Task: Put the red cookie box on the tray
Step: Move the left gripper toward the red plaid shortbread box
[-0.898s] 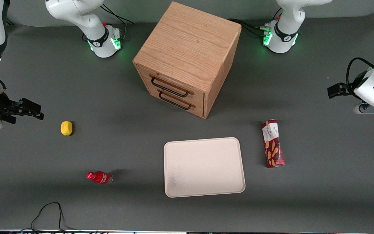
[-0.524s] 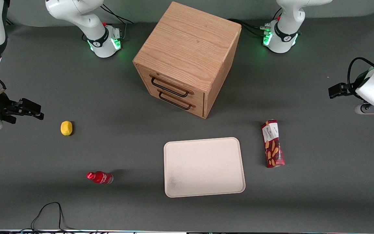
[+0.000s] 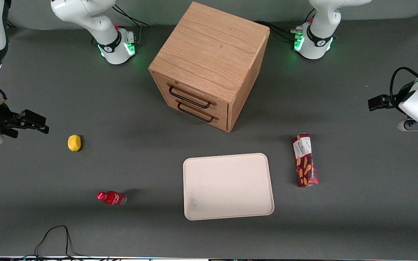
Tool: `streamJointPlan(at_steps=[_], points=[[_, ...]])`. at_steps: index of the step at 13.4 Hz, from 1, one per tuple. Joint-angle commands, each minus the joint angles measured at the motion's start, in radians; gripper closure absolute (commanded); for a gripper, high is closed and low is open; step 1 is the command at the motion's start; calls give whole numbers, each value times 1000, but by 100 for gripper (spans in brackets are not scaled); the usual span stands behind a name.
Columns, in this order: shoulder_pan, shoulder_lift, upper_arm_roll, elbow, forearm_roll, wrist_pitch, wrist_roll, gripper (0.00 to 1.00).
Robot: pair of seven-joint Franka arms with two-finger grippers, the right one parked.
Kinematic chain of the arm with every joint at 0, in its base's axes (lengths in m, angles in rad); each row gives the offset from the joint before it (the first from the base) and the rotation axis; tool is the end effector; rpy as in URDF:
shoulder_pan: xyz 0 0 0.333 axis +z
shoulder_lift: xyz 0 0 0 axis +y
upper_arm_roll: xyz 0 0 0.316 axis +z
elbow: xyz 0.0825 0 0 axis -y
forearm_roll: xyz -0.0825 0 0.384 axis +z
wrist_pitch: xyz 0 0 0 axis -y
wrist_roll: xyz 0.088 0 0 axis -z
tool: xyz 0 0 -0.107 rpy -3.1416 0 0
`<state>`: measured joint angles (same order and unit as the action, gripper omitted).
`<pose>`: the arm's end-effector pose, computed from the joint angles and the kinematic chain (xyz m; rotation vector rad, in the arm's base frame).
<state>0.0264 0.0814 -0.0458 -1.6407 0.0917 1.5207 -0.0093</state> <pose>0.5649 0.0001 0.5430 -3.0355 0.0227 0.3046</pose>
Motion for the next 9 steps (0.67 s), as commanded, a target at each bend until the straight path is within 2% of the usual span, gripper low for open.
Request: streamJointPlan(at_steps=[1,9], points=[[-5,12,3,35,-3,-36,14,0],[-14,12,3,45,-1,-37,25,0]])
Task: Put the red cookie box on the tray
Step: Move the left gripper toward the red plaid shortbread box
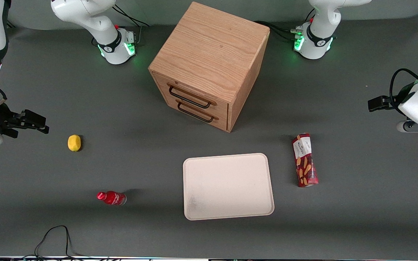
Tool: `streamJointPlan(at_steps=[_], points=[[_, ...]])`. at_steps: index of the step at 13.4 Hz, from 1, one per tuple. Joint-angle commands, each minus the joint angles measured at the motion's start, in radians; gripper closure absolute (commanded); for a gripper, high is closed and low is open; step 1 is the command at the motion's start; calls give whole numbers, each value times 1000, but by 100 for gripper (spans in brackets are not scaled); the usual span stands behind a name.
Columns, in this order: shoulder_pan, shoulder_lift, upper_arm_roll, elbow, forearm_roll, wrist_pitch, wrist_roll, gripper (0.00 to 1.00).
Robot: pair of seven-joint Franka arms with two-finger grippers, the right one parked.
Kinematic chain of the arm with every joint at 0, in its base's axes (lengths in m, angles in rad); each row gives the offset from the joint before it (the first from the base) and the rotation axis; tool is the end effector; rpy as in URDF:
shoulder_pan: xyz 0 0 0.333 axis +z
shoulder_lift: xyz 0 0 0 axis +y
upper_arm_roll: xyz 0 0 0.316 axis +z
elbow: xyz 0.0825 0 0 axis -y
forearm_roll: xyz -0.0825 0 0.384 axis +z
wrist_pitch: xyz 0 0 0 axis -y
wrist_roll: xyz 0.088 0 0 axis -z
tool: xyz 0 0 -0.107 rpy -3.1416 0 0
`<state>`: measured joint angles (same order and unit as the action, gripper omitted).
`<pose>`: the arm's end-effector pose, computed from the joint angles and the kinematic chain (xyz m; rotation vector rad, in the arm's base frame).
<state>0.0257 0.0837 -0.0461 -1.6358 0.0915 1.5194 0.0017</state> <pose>0.5657 -0.0005 0.5438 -3.0368 0.0407 0.3034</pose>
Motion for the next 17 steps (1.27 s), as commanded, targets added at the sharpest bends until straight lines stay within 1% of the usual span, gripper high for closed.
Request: streamJointPlan(at_steps=[1,4,7,10,13,15,17], points=[[-16,11,2,42,-1,-36,12,0],[-20,50,0,112,-3,-62,12,0],[-35,137,0,247,-13,-165,12,0],[-79,226,0,402,-19,-241,-20,0],[-131,290,-1,526,-64,-277,-141,0],[-188,312,-6,574,-70,-280,-242,0],[-196,321,-24,591,-72,-280,-269,0]])
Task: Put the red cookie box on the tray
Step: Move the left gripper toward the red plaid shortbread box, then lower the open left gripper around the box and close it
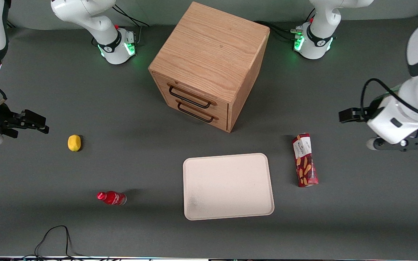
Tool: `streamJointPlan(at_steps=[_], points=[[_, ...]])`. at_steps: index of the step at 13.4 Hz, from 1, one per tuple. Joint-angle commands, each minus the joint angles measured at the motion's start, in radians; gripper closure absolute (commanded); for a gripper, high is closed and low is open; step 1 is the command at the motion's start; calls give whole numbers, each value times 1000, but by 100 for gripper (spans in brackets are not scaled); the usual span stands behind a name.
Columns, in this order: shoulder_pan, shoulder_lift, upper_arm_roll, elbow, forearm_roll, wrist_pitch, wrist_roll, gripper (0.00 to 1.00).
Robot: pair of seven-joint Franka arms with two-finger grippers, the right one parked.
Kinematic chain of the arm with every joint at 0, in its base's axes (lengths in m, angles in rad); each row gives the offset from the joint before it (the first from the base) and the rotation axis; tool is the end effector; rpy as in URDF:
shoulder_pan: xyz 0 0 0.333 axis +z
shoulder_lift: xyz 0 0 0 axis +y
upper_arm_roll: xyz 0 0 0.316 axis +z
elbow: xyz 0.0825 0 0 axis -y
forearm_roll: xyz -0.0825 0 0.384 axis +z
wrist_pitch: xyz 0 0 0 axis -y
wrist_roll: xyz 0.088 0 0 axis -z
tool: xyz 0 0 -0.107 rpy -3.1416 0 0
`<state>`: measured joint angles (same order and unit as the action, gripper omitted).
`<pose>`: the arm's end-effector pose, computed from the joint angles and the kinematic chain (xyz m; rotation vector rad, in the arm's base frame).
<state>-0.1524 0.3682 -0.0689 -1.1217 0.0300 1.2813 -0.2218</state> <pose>0.6180 -0.1256 0.5889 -3.0760 -0.0124 0.3115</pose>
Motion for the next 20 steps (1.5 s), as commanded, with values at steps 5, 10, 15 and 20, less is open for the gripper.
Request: streamJointPlan(at_steps=[5,10,15,20], points=[[-3,43,-3,40,-36,16,-41,0],[31,11,0,-306,-71,401,-48,0],[36,38,1,-562,-71,769,-41,0],[17,138,1,-699,-70,1048,-41,0]])
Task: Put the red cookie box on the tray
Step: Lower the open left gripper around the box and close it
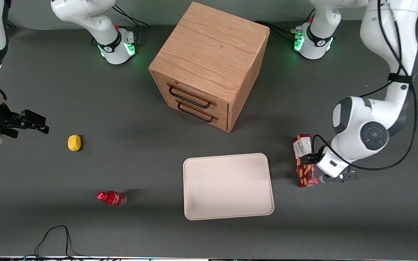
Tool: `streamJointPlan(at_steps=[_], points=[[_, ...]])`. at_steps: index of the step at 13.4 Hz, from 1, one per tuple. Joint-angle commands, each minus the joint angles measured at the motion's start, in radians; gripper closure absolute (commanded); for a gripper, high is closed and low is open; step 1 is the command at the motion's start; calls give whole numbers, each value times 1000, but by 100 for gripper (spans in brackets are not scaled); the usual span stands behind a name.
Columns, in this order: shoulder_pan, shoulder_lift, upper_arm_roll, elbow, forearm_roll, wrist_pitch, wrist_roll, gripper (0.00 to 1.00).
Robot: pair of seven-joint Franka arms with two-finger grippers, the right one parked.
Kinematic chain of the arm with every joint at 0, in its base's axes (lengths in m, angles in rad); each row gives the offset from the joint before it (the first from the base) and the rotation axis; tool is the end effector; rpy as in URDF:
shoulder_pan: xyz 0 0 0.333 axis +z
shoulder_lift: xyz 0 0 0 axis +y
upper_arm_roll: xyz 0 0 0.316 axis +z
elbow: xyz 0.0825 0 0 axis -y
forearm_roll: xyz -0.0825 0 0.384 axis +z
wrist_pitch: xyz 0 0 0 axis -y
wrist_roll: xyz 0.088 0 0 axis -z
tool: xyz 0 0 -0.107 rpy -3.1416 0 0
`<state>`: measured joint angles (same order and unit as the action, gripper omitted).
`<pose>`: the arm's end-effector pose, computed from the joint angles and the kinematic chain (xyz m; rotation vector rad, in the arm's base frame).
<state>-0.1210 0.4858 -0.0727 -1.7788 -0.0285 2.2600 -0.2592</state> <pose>0.6444 -0.1232 0.2852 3.0846 0.1420 -0.0248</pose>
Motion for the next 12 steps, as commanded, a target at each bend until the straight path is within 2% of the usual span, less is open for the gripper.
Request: streamJointPlan(at_steps=[1,6,8,9,10,11,12], points=[[-12,42,4,-42,-11,85,-3,0],[-14,68,4,-44,-11,92,-3,1],[-14,70,4,-44,-11,92,-3,7],[-14,70,4,-44,-11,89,-3,16],[-14,70,4,-44,-11,85,-2,38],[-15,68,4,-42,-11,82,-2,86],[-14,68,2,-42,-10,82,-2,100]])
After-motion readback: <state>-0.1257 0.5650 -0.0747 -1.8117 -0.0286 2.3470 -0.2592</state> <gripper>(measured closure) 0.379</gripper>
